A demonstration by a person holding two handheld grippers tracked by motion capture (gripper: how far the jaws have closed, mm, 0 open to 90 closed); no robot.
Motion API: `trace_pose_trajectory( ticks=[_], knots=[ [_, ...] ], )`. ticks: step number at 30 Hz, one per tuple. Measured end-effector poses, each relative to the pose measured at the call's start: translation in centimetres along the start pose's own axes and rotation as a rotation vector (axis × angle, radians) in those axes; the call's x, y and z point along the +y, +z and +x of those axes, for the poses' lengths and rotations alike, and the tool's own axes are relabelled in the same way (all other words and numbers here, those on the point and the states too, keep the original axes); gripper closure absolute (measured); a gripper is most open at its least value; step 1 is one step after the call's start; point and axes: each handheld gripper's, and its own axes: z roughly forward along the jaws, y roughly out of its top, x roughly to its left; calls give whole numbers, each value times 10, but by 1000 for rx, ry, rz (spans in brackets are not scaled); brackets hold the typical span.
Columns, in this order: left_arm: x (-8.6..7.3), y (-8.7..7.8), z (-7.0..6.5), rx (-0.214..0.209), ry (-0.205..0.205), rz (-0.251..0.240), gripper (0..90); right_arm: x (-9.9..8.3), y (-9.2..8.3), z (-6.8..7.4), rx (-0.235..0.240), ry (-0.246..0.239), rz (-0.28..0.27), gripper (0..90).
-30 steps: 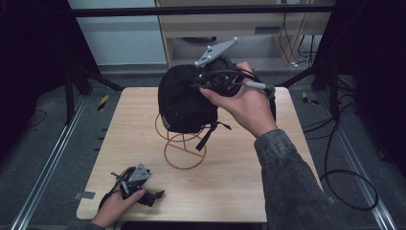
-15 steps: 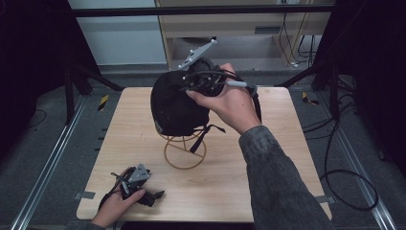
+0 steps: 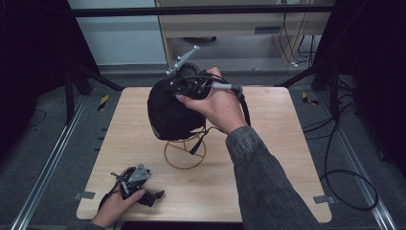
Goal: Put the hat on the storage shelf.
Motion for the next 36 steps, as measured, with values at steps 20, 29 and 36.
trace_pose_trajectory(
  ticks=[20, 29, 36],
  knots=[
    [0, 0, 0, 0, 0, 0, 0, 3, 22, -2, 7, 31, 4, 735],
    [0, 0, 0, 0, 0, 0, 0, 3, 31, -4, 11, 47, 6, 730],
    [0, 0, 0, 0, 3, 3, 0, 1, 39, -5, 23, 56, 17, 723]
  ],
)
